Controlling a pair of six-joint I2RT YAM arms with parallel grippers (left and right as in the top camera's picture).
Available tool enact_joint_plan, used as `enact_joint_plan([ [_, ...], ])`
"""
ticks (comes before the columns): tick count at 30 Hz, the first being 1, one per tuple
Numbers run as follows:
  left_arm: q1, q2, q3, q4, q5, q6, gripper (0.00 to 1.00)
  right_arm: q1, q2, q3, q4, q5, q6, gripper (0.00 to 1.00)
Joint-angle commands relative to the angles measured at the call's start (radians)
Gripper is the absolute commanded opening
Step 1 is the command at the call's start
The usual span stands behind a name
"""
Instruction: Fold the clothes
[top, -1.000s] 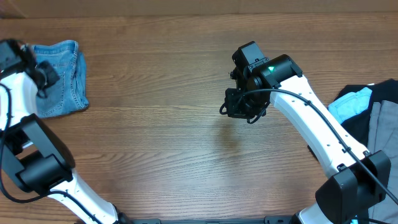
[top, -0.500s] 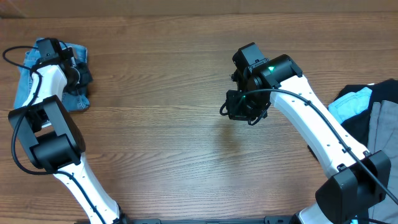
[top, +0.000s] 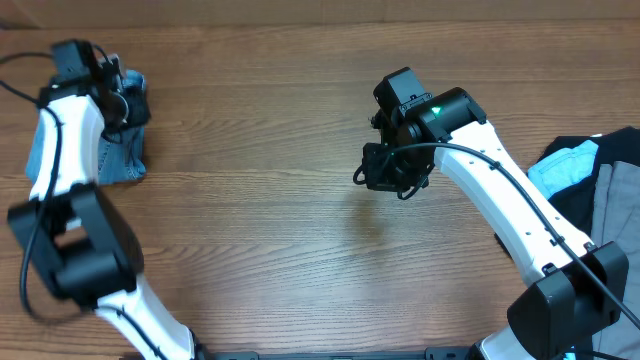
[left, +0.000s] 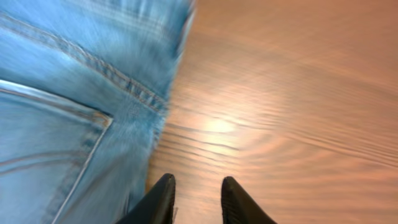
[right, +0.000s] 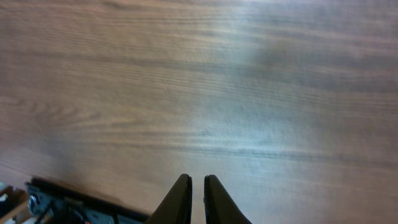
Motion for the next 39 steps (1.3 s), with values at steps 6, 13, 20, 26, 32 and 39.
enact_joint_plan([
  [6,-0.078,-0.399,0.003,-0.200,0.177,0.163,0.43,0.003,-0.076,0.037,0.117,0.014,0.003,0.11],
  [13,-0.319,-0.633,0.003,-0.371,0.098,0.207,1.00,0.003,-0.236,0.148,0.156,0.217,0.005,0.20],
  [20,-0.469,-0.811,0.003,-0.497,-0.174,0.026,1.00,0.002,-0.446,0.278,0.147,0.299,-0.084,1.00],
  [26,-0.467,-0.851,0.003,-0.538,-0.175,0.021,1.00,0.002,-0.585,0.277,0.134,0.299,-0.081,1.00],
  [32,-0.467,-0.827,0.002,-0.544,-0.168,0.021,1.00,0.002,-0.647,0.277,0.115,0.277,-0.081,1.00],
  [39,-0.467,-0.783,0.002,-0.545,-0.168,0.020,1.00,0.002,-0.636,0.275,0.068,0.277,-0.081,1.00],
])
